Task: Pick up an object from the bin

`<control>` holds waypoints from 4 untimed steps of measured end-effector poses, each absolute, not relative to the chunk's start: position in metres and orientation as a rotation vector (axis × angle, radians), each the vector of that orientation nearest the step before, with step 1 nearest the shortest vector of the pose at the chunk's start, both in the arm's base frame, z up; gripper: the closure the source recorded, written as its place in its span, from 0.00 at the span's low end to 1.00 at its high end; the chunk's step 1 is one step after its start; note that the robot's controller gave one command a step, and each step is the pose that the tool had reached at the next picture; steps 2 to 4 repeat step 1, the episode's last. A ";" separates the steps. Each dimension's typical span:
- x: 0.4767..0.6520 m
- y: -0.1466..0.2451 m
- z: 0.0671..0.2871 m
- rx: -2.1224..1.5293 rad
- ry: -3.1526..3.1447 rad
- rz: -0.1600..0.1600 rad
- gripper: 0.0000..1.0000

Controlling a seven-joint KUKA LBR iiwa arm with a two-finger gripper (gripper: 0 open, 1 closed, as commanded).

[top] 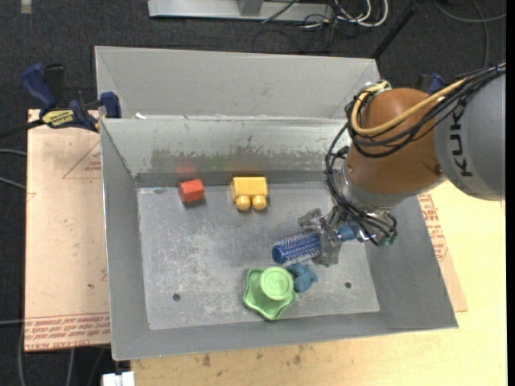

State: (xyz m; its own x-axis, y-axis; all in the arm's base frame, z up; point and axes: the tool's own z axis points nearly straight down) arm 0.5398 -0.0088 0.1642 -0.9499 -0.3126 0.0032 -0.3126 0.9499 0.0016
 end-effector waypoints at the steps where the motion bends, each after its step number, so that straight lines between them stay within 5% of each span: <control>1: 0.507 -0.014 0.298 0.533 -3.106 0.002 1.00; 4: 0.507 -0.014 0.298 0.533 -3.106 0.002 1.00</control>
Offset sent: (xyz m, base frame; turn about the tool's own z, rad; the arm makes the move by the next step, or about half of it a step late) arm -0.0337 -0.0051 0.1303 -0.0252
